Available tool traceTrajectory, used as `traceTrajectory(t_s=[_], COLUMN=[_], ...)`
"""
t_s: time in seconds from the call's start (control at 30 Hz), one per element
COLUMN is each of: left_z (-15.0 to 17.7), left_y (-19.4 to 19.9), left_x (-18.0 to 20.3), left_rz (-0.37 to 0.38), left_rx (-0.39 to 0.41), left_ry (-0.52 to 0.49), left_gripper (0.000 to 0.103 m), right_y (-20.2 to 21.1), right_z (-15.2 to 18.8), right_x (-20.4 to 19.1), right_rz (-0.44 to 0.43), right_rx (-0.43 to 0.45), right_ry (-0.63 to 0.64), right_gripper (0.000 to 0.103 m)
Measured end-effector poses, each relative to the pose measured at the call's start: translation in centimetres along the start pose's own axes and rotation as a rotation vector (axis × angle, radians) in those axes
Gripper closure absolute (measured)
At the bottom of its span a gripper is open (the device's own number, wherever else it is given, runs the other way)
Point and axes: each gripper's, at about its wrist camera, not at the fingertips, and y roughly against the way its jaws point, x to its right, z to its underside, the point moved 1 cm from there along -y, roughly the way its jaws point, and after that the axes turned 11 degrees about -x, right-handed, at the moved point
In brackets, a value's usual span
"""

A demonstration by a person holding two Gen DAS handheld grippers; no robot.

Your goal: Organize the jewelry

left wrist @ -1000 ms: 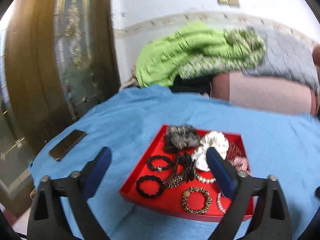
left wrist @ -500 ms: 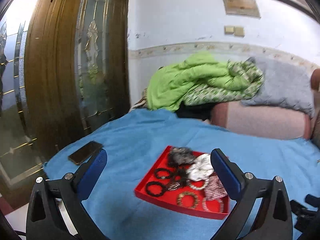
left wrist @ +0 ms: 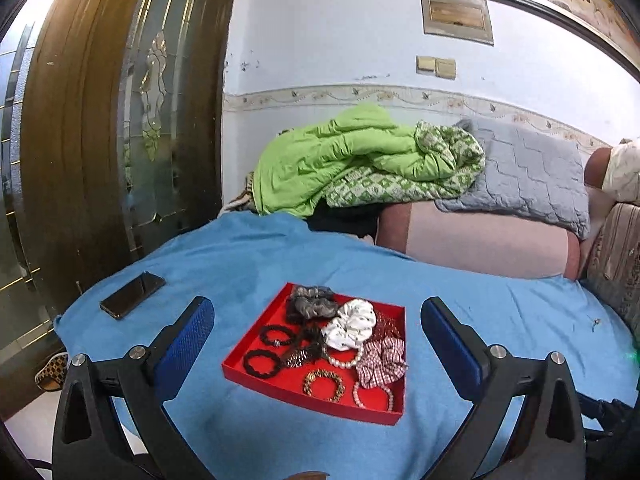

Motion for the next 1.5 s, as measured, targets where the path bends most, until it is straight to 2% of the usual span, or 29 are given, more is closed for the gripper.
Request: traceTrajectory(t_s=[0.23,0.53,0.73,1.03,1.5], left_z=[1.6,3.8,4.5,6.0,7.7], left_y=[-2.0,-3.0,-4.4,-4.9,-5.7], left_x=[1.0,1.9,2.7,4.2,3.1], left_rz=[-0.012,-0.032,-0.009,-0.015,0.006], left_rx=[-0.123,-0.212,-0.297,-0.339,-0.412], left_ry=[-0.032,-0.083,-0.084,-0.157,-0.150], left_gripper=[0.000,0.000,0.000,0.000,0.000], right_y=[-0.7,-2.2,-2.8,-3.3,-3.0], right_z=[0.7,1.7,1.9,2.0,2.7], right_x=[-1.4,-2.6,-2.8,-1.6,-3.6], right_rz=[0.029,0.038,0.050,0.119,0.164], right_rx=[-0.006,-0.011,-0.022,-0.039,-0.035], right_ry=[0.038,0.075,0.094,0.058,0.125], right_gripper=[0.022,0.017,0.017,0.015,0.014])
